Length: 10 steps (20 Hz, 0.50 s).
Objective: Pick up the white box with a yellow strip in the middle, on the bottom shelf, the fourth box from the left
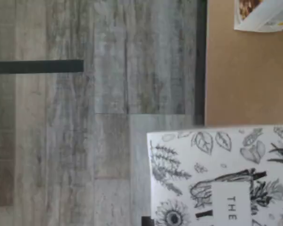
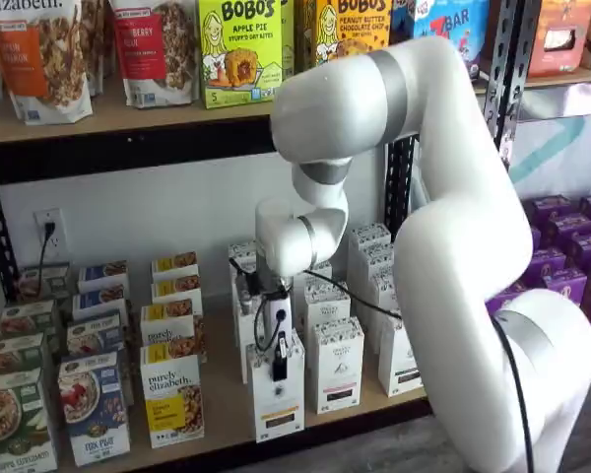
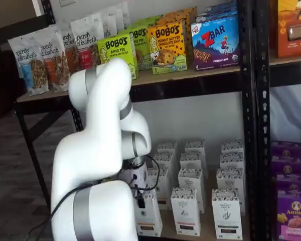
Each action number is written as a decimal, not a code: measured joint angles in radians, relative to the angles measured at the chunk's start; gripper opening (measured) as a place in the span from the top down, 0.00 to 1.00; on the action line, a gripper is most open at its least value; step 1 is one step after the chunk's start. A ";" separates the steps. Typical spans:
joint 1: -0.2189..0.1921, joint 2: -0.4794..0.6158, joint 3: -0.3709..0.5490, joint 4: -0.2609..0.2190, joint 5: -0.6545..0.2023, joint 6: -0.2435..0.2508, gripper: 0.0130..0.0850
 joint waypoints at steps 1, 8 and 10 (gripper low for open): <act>0.003 -0.017 0.022 -0.003 -0.006 0.005 0.44; 0.026 -0.146 0.166 -0.032 -0.007 0.055 0.44; 0.030 -0.182 0.203 -0.049 -0.008 0.074 0.44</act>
